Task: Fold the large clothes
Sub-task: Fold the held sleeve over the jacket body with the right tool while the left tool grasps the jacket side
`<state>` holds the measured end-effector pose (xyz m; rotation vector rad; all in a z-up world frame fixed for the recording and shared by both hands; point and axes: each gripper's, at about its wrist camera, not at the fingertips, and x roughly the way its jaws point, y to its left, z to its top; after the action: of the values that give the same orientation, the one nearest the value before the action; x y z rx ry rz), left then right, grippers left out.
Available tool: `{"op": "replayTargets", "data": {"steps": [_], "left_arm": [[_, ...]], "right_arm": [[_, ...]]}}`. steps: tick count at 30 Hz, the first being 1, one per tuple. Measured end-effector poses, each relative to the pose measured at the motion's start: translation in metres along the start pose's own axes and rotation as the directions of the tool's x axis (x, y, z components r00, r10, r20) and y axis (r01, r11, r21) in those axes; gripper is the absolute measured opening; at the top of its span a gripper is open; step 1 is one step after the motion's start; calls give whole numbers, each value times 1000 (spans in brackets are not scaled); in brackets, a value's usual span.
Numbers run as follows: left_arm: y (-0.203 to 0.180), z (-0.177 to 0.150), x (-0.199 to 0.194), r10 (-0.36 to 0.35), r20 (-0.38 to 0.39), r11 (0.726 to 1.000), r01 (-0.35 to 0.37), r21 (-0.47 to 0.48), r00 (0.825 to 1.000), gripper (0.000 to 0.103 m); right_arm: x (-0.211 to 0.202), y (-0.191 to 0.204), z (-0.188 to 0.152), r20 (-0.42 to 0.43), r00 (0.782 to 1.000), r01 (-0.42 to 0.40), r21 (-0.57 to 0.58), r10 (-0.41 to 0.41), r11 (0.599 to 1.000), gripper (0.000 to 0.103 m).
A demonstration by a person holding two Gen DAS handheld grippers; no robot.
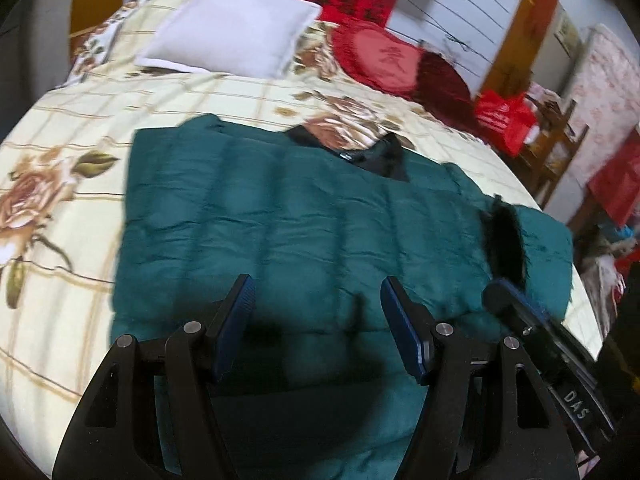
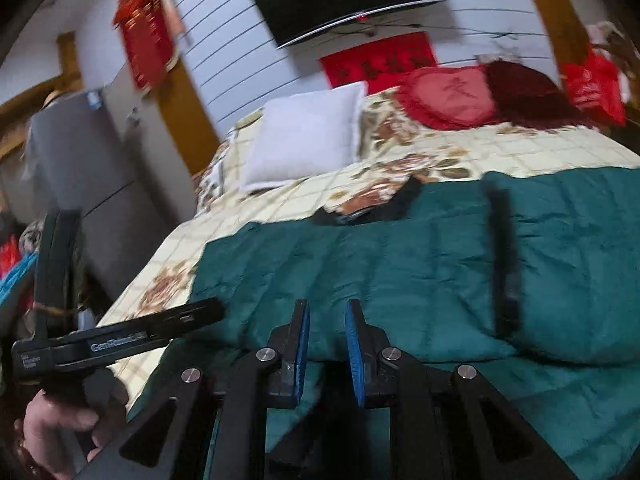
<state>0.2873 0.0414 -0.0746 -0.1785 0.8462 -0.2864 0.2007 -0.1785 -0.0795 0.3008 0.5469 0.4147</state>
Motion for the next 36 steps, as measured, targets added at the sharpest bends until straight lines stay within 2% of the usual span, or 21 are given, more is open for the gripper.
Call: {"op": "replayTargets", "data": {"steps": [4, 6, 7, 8, 11, 17, 20, 24, 27, 31, 36], "left_arm": [[-16, -6, -1, -31, -7, 998, 31, 52, 1000, 65], [-30, -9, -5, -50, 16, 995, 49, 86, 999, 65], [-36, -9, -4, -56, 26, 995, 54, 89, 998, 65], [-47, -10, -3, -68, 29, 993, 65, 94, 997, 65], [-87, -6, 11, -121, -22, 982, 123, 145, 992, 65], [-169, 9, 40, -225, -89, 950, 239, 200, 970, 65], [-193, 14, 57, -214, -98, 949, 230, 215, 972, 65], [-202, 15, 73, -274, -111, 940, 291, 180, 955, 64], [-205, 12, 81, -266, -133, 943, 287, 171, 955, 11], [-209, 5, 66, -269, -85, 938, 281, 201, 959, 6], [-206, 13, 23, -298, -10, 931, 293, 219, 955, 6]], "right_arm": [[-24, -5, 6, 58, 995, 81, 14, -81, 997, 17], [-38, -21, 7, 70, 974, 211, 39, -213, 977, 17], [-46, -32, 6, 67, 952, 295, 62, -298, 954, 17], [-50, -40, 4, 58, 936, 343, 81, -348, 936, 17], [-68, -72, -2, 17, 906, 413, 175, -422, 894, 17], [-92, -103, 1, 15, 890, 441, 216, -455, 871, 17], [-101, -114, -2, 5, 906, 407, 261, -423, 875, 17], [-113, -121, -2, -2, 919, 380, 264, -394, 886, 17], [-124, -131, -1, 7, 923, 368, 283, -386, 886, 17], [-135, -142, -1, 13, 924, 357, 332, -383, 873, 17], [-142, -147, -2, 23, 925, 346, 366, -380, 864, 17]]}}
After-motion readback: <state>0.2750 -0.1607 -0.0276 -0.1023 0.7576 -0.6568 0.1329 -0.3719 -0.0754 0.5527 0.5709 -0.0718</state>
